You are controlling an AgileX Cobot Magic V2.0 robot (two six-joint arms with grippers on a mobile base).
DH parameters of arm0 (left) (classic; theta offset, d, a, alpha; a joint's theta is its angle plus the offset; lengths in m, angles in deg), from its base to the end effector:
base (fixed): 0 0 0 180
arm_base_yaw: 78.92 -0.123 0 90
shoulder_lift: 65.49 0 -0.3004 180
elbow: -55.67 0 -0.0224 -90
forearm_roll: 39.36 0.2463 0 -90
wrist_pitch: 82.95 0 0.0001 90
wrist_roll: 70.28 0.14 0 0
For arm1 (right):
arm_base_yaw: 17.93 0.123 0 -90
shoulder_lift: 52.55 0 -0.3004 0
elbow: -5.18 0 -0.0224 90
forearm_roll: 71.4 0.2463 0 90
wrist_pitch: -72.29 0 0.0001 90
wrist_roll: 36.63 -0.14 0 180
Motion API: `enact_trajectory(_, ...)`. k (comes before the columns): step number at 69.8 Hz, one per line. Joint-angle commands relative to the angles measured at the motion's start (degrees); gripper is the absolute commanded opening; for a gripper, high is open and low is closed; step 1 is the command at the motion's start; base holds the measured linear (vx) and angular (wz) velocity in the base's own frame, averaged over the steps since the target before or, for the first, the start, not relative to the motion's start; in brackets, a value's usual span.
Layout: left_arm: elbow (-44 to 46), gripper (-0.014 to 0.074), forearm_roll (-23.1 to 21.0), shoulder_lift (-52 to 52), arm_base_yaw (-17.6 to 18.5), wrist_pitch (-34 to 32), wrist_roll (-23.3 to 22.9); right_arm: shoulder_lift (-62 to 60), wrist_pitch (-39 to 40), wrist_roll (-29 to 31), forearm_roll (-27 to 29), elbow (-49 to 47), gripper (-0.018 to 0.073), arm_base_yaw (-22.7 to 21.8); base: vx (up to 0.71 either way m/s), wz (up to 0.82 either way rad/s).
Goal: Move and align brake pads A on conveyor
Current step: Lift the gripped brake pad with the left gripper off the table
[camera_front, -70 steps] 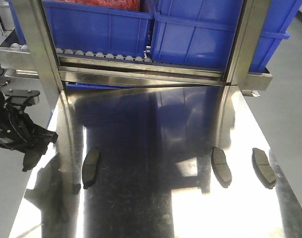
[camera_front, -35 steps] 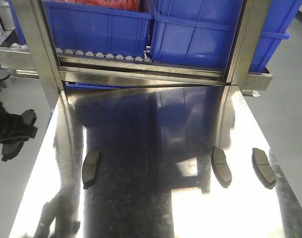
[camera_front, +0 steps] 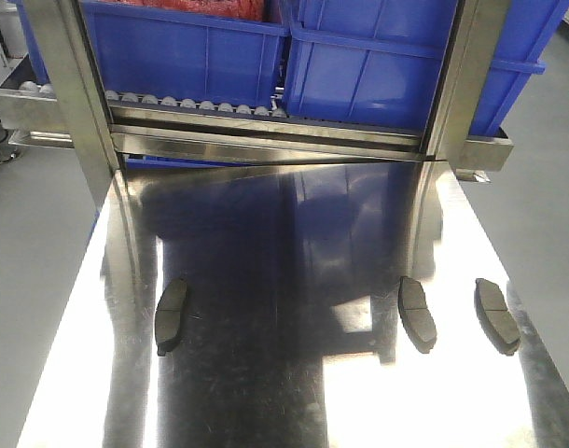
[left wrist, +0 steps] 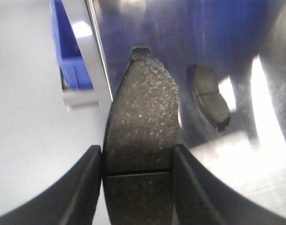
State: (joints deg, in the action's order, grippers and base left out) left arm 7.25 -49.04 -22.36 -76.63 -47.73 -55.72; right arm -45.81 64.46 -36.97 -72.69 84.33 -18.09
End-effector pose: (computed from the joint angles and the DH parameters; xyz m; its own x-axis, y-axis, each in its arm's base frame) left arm 0.1390 -0.0192 0.2614 -0.5752 0.1380 -0.8063 0.1854 0.9820 0.0358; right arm 0.0854 -0.0007 0.1891 -0.0649 -0.0162 -0.9978 0.0048 0.9999 -0.0165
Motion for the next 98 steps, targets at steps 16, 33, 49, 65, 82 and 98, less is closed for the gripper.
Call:
enact_trajectory(16,-6.9,0.0104,-2.7,-15.3,0.2,-14.9,-0.6,-0.7,4.1,0.0,-0.1,1.2,-0.0004,-0.4,0.0,0.0)
enact_trajectory(33,-7.1,0.0104,-2.6,-15.8,0.2,-14.6,-0.6,-0.7,4.1,0.0,-0.1,1.2,-0.0004,-0.4,0.0,0.0)
enact_trajectory(49,-7.1,0.0104,-2.6,-15.8,0.2,-14.6,-0.6,-0.7,4.1,0.0,-0.1,1.2,-0.0004,-0.4,0.0,0.0)
enact_trajectory(65,-7.1,0.0104,-2.6,-15.8,0.2,-14.6,-0.6,-0.7,4.1,0.0,-0.1,1.2,-0.0004,-0.4,0.0,0.0)
enact_trajectory(82,-7.1,0.0104,-2.6,-15.8,0.2,-14.6,-0.6,-0.7,4.1,0.0,-0.1,1.2,-0.0004,-0.4,0.0,0.0)
enact_trajectory(98,-7.1,0.0104,-2.6,-15.8,0.2,-14.6,-0.6,-0.7,4.1,0.0,-0.1,1.2,-0.0004,-0.4,0.0,0.0)
